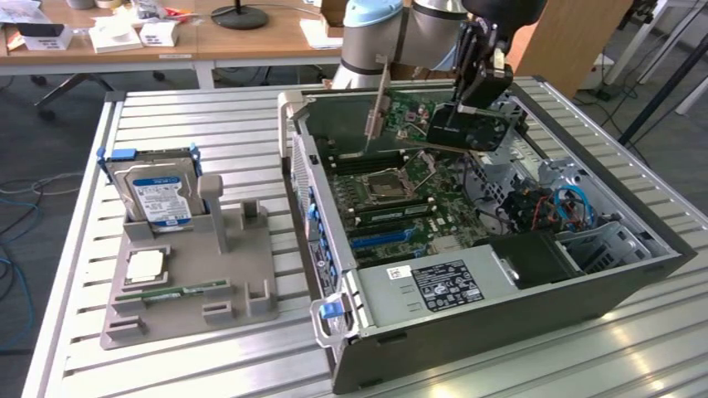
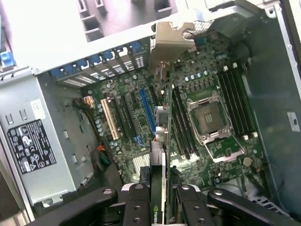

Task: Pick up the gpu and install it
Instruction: 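Insert the gpu into the slot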

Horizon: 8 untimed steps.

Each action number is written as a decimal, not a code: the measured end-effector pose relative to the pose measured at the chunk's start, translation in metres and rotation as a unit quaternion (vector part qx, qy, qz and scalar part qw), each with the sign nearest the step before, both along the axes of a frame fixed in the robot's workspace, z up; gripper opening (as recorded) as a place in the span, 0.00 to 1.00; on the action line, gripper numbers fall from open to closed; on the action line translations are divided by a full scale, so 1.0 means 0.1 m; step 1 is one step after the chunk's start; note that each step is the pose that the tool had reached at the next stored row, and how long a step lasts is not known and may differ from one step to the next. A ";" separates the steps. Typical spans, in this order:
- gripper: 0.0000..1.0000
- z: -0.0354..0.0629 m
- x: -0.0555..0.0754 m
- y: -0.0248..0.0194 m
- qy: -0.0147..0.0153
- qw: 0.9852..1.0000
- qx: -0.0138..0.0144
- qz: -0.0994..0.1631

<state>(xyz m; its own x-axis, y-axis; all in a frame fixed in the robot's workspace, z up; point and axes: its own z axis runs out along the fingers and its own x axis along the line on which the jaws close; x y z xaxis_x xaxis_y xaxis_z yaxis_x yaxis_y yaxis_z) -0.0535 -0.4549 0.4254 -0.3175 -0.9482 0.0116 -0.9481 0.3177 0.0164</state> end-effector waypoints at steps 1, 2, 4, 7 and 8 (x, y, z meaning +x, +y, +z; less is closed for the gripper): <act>0.26 -0.001 0.00 0.000 0.000 1.000 0.000 0.010; 0.26 -0.002 0.00 0.000 0.000 1.000 0.000 0.019; 0.26 -0.003 0.00 0.000 0.000 0.999 0.000 0.037; 0.26 -0.005 0.00 0.000 0.000 0.998 0.000 0.063; 0.26 -0.006 0.00 0.000 0.000 0.997 0.000 0.072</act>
